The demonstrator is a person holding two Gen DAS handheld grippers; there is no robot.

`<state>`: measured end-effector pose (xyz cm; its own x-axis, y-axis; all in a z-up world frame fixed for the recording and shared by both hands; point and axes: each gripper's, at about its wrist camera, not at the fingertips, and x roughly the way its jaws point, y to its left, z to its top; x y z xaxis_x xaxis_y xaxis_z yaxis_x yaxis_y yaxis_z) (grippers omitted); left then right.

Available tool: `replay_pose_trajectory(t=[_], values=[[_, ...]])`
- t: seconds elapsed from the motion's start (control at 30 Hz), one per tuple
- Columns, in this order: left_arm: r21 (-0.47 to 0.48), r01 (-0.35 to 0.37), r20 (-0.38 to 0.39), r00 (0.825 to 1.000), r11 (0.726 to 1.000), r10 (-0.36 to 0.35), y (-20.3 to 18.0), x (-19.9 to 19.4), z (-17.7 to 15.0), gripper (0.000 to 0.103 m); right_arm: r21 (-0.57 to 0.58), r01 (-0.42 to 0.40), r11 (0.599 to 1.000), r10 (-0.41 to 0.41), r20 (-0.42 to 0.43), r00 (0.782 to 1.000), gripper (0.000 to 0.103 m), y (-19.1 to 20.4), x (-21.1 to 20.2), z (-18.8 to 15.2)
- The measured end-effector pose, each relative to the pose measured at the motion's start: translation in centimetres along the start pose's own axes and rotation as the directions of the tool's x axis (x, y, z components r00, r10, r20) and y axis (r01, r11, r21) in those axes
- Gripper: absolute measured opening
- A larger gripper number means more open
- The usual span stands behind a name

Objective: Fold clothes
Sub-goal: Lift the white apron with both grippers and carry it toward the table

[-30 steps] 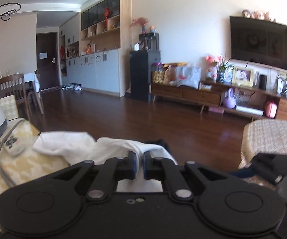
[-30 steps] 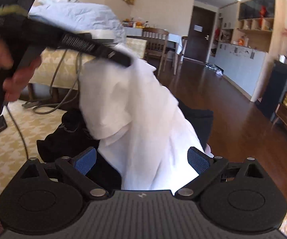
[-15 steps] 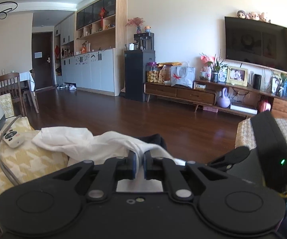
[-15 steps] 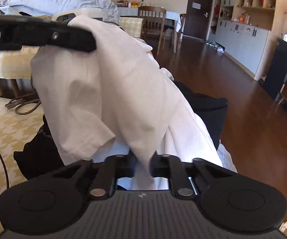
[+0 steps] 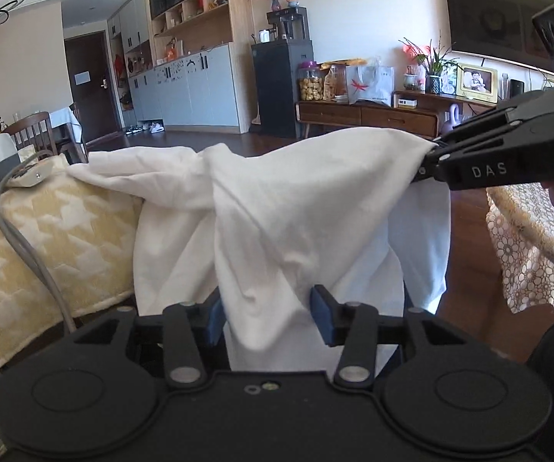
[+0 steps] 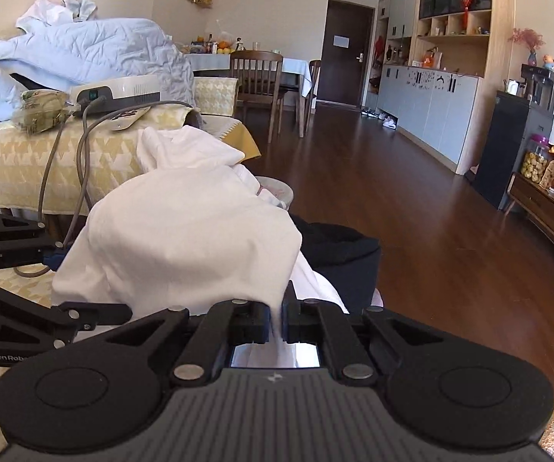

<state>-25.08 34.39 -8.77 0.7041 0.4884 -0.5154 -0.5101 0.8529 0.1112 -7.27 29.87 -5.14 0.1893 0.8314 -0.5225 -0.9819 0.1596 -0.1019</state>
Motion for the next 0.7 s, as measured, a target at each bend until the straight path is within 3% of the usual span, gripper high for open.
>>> replay_pose_trajectory(t=[0.17,0.33,0.47,0.63,0.7], values=[[-0.027,0.027,0.03,0.999,0.999,-0.026,-0.2,-0.5,1.5,0.103,-0.014,0.039,0.999,-0.038,0.021,0.999,0.005,0.2,-0.8,0.4],[0.039,0.011,0.129,0.992,0.999,-0.016,-0.5,-2.2,4.8,0.103,-0.01,0.091,0.996,-0.09,0.059,0.994,0.004,-1.0,-2.5,1.9],[0.09,0.03,0.24,0.969,0.996,-0.051,-1.3,-3.7,9.1,0.103,0.001,0.154,0.988,-0.152,0.141,0.978,0.004,-2.9,-5.1,4.3],[0.05,0.128,0.331,0.934,0.991,-0.137,-2.0,-4.8,14.6,0.103,0.04,0.253,0.967,-0.256,0.242,0.936,0.003,-6.8,-9.4,7.9],[0.05,0.132,0.367,0.919,0.99,-0.141,-2.7,-5.1,16.3,0.103,0.051,0.243,0.969,-0.248,0.235,0.94,0.003,-8.2,-10.8,8.6]])
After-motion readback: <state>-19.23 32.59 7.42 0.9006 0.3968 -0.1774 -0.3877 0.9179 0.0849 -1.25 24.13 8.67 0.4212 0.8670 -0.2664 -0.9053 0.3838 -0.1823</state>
